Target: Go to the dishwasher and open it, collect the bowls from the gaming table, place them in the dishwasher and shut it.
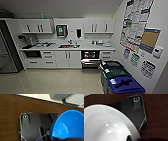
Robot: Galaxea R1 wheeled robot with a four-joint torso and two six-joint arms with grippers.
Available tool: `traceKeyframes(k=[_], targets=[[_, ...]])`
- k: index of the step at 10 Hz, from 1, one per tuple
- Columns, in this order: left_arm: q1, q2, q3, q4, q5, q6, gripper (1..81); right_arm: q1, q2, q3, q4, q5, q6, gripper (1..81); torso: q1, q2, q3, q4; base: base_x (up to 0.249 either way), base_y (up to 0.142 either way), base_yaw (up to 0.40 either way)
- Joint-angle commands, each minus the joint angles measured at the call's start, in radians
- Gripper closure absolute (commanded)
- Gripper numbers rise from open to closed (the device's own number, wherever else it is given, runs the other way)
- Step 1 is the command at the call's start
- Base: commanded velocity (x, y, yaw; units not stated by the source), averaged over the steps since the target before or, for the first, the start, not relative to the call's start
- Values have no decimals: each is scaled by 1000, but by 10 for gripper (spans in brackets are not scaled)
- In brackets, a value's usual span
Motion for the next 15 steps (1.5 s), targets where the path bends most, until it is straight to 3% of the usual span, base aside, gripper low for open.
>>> traceKeyframes(k=[1,15], targets=[[-43,-30,10,3,25,0,811,38,-18,1,-1,-33,-2,811,0,0,0,0,196,0,0],[-43,-33,10,3,23,0,811,37,-19,1,-4,-33,-2,811,1,0,0,0,181,0,0]])
